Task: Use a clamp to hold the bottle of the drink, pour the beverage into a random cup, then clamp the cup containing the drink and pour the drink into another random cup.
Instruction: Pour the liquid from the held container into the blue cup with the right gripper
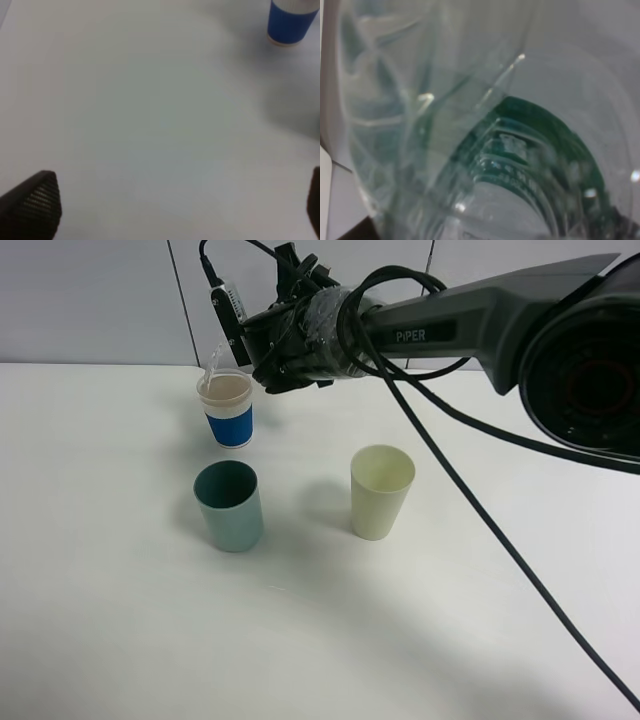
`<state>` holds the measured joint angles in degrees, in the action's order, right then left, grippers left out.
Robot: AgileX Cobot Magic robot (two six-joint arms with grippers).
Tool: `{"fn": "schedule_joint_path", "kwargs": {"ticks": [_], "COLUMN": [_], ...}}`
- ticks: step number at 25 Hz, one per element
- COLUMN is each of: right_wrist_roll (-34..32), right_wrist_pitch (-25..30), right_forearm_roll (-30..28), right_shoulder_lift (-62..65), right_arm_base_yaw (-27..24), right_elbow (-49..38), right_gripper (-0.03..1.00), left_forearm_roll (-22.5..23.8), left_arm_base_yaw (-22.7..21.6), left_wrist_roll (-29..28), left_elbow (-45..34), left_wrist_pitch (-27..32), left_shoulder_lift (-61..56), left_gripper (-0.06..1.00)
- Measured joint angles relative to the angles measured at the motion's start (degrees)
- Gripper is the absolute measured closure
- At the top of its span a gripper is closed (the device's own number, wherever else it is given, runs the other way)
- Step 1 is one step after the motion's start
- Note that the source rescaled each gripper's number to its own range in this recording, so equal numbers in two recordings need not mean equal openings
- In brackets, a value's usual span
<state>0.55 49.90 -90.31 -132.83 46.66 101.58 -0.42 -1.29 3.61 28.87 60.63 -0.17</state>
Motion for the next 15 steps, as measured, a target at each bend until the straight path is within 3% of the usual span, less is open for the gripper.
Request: {"fn": "schedule_joint_path", "kwargs": {"ticks": [15], "right_wrist_roll": [0.05], "right_wrist_pitch": [2.44], "right_forearm_roll": [-5.27], "right_shoulder_lift": [0.00], "right_arm_base_yaw": [0.00], "right_elbow": [0.05], "right_gripper": [0.96], "left_forearm_roll": [0.00], "left_arm_base_yaw": [0.00], "left_wrist_roll": [0.00], "left_elbow": [0.00], "left_wrist_pitch": [0.00], "left_shoulder_lift": [0.00], "left_gripper": [-0.06]}}
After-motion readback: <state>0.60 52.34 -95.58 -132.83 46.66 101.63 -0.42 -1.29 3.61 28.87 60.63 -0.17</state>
